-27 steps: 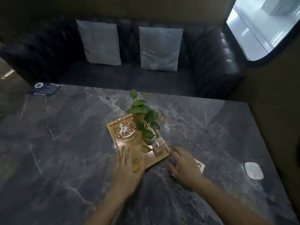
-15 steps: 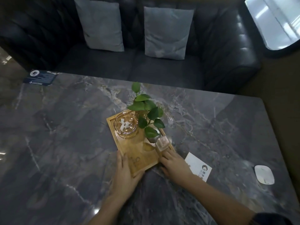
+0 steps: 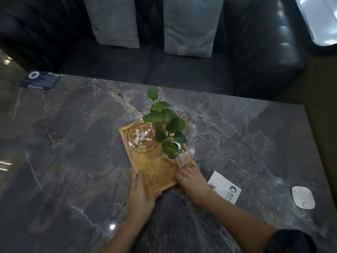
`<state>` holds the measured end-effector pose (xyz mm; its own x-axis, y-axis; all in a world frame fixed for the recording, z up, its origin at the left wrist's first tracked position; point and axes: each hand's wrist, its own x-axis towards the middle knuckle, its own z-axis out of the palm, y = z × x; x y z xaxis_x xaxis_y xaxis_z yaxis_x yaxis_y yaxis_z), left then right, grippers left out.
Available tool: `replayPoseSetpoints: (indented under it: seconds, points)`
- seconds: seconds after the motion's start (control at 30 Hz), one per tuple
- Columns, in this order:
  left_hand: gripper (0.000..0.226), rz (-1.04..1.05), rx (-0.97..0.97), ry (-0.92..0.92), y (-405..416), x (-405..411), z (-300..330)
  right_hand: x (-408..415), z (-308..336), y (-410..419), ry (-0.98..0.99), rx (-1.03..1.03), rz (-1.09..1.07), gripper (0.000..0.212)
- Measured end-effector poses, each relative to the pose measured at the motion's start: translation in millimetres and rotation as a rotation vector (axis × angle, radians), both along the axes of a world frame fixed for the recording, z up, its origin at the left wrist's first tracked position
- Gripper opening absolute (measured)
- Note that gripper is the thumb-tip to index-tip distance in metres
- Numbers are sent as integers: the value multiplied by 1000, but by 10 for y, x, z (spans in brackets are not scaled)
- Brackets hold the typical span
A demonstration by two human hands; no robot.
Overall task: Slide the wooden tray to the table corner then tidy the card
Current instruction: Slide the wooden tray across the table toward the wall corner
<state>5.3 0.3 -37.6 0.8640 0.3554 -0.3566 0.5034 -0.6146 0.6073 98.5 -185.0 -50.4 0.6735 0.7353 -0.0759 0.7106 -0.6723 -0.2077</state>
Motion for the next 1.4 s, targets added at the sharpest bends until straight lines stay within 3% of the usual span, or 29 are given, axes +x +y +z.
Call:
replayPoseSetpoints:
  seconds: [0.07,0.33,0.4,0.6,0.7,0.83,1.4]
  points:
    - [103,-6,2,2,-9,38,12,7,-15,-11,-19,31,11,15]
    - [107,-62,0,1,-19,241,20,57,-13,-92,-11,40,-78,17]
    - [108,-71,-4,11,-24,290,8,67,-2,-95,-17,40,-110,9]
    - [108,-106,-30,10,-79,485,-26,157,50,-143,13,16,-200,24]
    - [109,-136,-14,22,-94,620,-30,212,101,-171,5,-1,-246,9]
    - [111,-191,10,19,-98,779,-56,278,89,-197,29,25,-304,30]
    - [112,-390,53,27,-429,1385,-58,590,125,-562,75,-66,-434,30]
